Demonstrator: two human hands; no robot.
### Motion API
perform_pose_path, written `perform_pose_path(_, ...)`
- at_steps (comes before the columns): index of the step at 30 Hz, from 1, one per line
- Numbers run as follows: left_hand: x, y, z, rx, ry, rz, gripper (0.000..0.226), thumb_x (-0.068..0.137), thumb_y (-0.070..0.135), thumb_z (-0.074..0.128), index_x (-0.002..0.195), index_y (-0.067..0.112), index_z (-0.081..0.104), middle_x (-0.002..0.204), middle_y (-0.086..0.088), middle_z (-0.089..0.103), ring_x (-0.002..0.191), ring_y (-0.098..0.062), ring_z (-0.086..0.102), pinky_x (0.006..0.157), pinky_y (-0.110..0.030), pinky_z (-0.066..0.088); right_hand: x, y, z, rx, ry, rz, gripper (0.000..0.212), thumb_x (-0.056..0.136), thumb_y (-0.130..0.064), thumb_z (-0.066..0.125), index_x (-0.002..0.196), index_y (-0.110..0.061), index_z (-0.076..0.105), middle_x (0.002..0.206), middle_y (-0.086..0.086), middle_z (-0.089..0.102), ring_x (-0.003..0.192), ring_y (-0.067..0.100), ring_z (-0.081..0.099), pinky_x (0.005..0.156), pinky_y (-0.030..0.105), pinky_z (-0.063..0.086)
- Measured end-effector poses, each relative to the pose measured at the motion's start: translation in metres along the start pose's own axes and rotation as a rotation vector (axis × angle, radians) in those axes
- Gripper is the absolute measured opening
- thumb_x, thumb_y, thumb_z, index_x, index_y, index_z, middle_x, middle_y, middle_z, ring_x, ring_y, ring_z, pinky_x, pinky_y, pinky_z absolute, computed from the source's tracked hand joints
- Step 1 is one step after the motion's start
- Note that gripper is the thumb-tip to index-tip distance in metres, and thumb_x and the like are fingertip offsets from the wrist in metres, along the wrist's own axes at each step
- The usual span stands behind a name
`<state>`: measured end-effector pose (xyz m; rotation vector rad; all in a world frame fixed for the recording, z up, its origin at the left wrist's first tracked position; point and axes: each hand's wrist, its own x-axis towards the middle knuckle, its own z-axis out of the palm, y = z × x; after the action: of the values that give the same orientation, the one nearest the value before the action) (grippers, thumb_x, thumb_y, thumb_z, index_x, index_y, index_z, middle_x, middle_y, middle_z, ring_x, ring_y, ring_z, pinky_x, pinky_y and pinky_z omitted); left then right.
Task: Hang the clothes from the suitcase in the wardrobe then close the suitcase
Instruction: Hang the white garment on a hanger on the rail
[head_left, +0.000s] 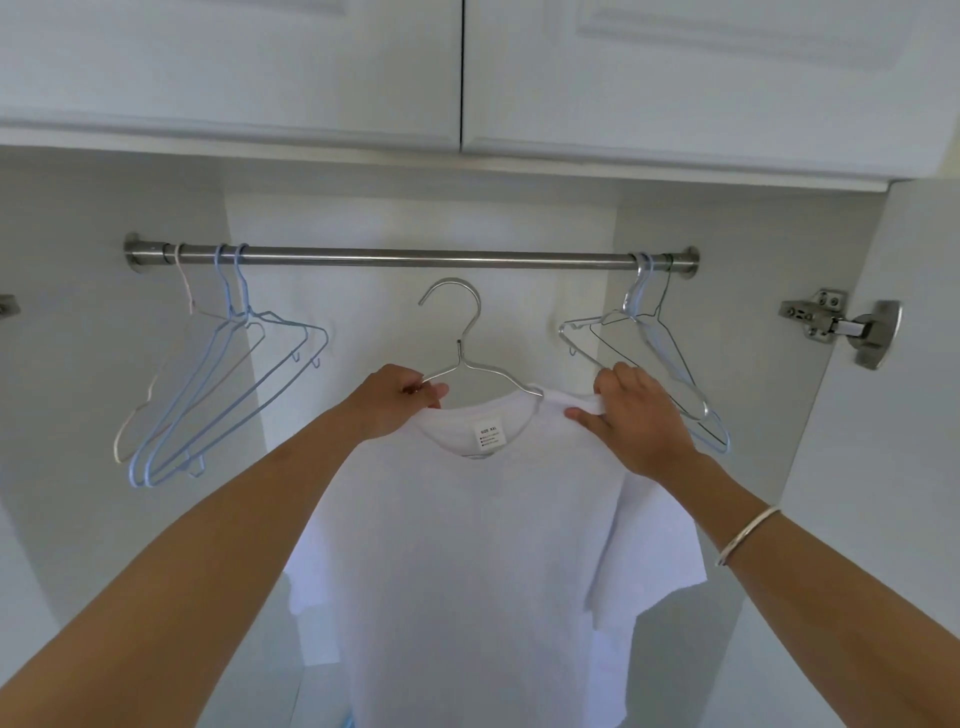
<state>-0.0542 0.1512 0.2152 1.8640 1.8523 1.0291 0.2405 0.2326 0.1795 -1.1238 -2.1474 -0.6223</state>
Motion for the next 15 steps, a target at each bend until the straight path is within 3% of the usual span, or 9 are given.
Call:
perform_pose_path(2,0.004,0.005,0.001,-0.096,-0.027,0.034,0.029,0.088,0.032,0.066,0.068,0.011,0.067,0.062,0.002,0.041,0.052,-0.008,0.035,0.048,-0.015,0.027,-0.006,0.013,-0.002,-0.073,-0.032,0.023,0.059,0.086,-0.060,0.032,0.082,-0.006,0.055,0.079,0.011,0.054,0.071,0.030,0.053,0.066,0.037,0.046)
perform_pose_path(4,0.007,0.011,0.002,-0.149,-0.051,0.045,0.026,0.088,0.032,0.066,0.077,0.010,0.073,0.068,0.001,0.054,0.055,-0.004,0.043,0.050,-0.012,0.030,-0.012,0.021,-0.008,-0.109,-0.086,0.065,0.064,0.085,-0.063,0.030,0.082,-0.005,0.057,0.081,0.012,0.054,0.074,0.031,0.055,0.069,0.037,0.047)
perform_pose_path(7,0.021,0.013,0.010,-0.207,-0.001,0.034,0.027,0.089,0.037,0.064,0.082,0.014,0.076,0.087,-0.004,0.066,0.074,-0.013,0.049,0.059,-0.021,0.034,-0.013,0.027,-0.023,-0.038,-0.220,0.148,0.054,0.088,-0.064,0.039,0.081,-0.013,0.056,0.090,0.005,0.051,0.088,0.027,0.053,0.078,0.034,0.041)
perform_pose_path(10,0.041,0.017,0.023,-0.180,0.137,0.027,0.027,0.090,0.035,0.063,0.086,0.012,0.076,0.081,-0.007,0.067,0.071,-0.017,0.051,0.057,-0.022,0.036,-0.009,0.027,-0.030,0.209,-0.382,0.303,0.051,0.085,-0.064,0.052,0.061,-0.020,0.039,0.067,-0.006,0.050,0.065,0.016,0.052,0.060,0.028,0.037)
perform_pose_path(13,0.060,0.026,0.036,-0.002,0.210,0.051,0.040,0.095,0.034,0.056,0.071,0.003,0.067,0.057,-0.006,0.046,0.060,-0.024,0.046,0.054,-0.028,0.032,-0.007,0.028,-0.030,0.502,-0.361,0.473,0.058,0.081,-0.064,0.057,0.056,-0.018,0.031,0.052,-0.005,0.038,0.049,0.014,0.040,0.054,0.028,0.032)
perform_pose_path(15,0.072,0.032,0.043,0.133,0.254,0.061,0.038,0.097,0.034,0.050,0.079,0.006,0.067,0.073,-0.009,0.054,0.082,-0.033,0.056,0.066,-0.031,0.039,-0.004,0.032,-0.032,0.486,-0.310,0.518,0.057,0.084,-0.063,0.055,0.055,-0.018,0.036,0.053,-0.004,0.042,0.053,0.015,0.045,0.057,0.029,0.036)
